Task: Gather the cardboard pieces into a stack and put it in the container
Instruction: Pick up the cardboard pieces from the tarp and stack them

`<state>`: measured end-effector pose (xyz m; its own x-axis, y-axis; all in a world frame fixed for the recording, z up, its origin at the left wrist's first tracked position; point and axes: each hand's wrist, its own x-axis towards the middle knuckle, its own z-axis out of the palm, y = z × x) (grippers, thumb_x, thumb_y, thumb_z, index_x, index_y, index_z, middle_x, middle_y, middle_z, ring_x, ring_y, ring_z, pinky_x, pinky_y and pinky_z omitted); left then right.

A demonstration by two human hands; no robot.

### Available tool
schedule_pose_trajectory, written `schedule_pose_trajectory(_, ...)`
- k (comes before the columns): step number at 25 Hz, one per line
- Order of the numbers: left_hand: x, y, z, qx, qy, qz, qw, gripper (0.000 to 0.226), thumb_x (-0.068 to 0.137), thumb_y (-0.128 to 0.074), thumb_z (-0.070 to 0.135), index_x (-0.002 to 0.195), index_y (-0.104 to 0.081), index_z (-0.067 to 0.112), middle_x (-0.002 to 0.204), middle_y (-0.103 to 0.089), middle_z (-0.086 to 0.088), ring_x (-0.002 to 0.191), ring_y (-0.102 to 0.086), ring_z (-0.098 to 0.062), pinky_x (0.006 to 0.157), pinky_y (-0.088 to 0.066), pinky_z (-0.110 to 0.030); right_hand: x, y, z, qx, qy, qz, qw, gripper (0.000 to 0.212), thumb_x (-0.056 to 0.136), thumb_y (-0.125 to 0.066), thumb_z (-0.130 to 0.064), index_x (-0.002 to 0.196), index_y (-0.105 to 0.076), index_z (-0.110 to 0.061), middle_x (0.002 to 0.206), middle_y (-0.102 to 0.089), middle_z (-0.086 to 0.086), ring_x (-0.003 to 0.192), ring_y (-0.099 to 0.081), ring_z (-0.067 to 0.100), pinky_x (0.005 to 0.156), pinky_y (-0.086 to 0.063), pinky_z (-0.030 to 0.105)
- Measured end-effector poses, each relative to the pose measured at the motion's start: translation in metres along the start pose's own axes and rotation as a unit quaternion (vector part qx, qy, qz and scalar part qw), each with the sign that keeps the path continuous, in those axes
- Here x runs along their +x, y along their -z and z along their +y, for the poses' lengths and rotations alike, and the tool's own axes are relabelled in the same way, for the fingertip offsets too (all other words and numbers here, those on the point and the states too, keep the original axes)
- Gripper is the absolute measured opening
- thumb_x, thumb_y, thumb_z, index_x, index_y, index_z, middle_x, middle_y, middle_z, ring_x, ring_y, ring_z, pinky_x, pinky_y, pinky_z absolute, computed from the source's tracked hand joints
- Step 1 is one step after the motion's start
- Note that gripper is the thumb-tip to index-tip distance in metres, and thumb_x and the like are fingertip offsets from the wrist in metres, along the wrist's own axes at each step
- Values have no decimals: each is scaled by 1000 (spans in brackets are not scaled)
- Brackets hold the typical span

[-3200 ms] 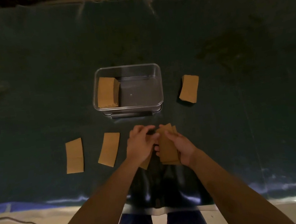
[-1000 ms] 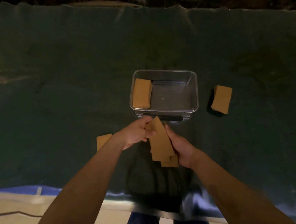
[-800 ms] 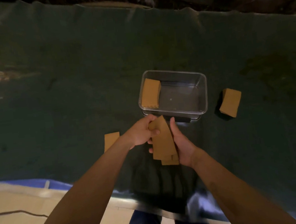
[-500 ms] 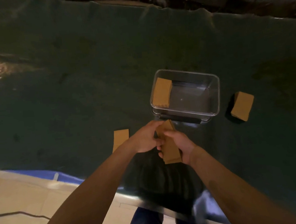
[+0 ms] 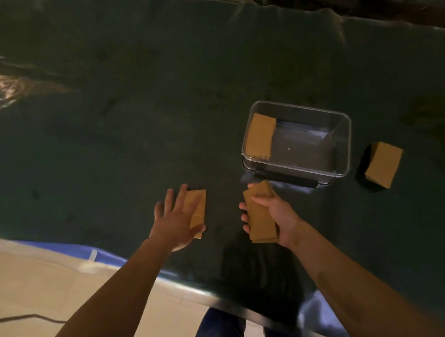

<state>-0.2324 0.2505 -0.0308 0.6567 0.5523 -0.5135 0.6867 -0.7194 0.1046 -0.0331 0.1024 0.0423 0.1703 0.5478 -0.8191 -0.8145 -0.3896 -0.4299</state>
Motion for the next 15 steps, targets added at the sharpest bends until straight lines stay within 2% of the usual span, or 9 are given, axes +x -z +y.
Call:
schedule_pose_trajectory(2,-6,-20,-5,12,-4,-10,1000,80,95,-37,61,154,11,35,164,21,-5,151,10,-39,118,-10,-61,1,-2,1,-1,-4,9,1000,30,100,-50,-13,126,-57,-27,93,-65,17,67,-61,26,63,-50,41)
schedule_pose_trajectory(5,-5,-25,-2,16,7,34,999,76,96,-36,59,156,4,33,165,12,-10,151,-1,-40,116,-18,-59,4,-5,1,-4,-3,19,1000,29,100,-51,-13,124,-58,-28,95,-66,17,69,-62,27,64,-51,42)
schedule_pose_trajectory(8,3,-8,13,-38,49,54,997,76,90,-58,52,153,-19,33,161,-13,-13,139,-28,-39,106,-36,-53,8,-6,2,-8,-2,19,1000,29,99,-53,-14,124,-58,-29,96,-65,17,69,-62,27,64,-51,42)
schedule_pose_trajectory(12,19,21,23,-133,98,3,986,96,71,-84,33,147,-26,33,141,-26,-9,124,-40,-36,96,-49,-54,12,-5,5,-24,-14,25,999,30,98,-56,-17,123,-61,-31,104,-66,17,73,-63,27,67,-53,43)
schedule_pose_trajectory(13,21,27,22,-137,104,-6,985,92,70,-85,30,144,-31,31,136,-28,-9,121,-44,-36,94,-51,-54,12,-4,6,-25,-14,24,999,30,98,-56,-17,123,-61,-31,105,-66,18,73,-64,27,67,-53,43)
schedule_pose_trajectory(15,27,33,18,-146,104,-1,984,63,79,-78,21,132,-44,23,127,-33,-10,110,-52,-35,89,-52,-52,10,2,5,-26,-13,22,999,30,98,-56,-17,124,-61,-31,106,-66,18,74,-64,27,68,-54,43)
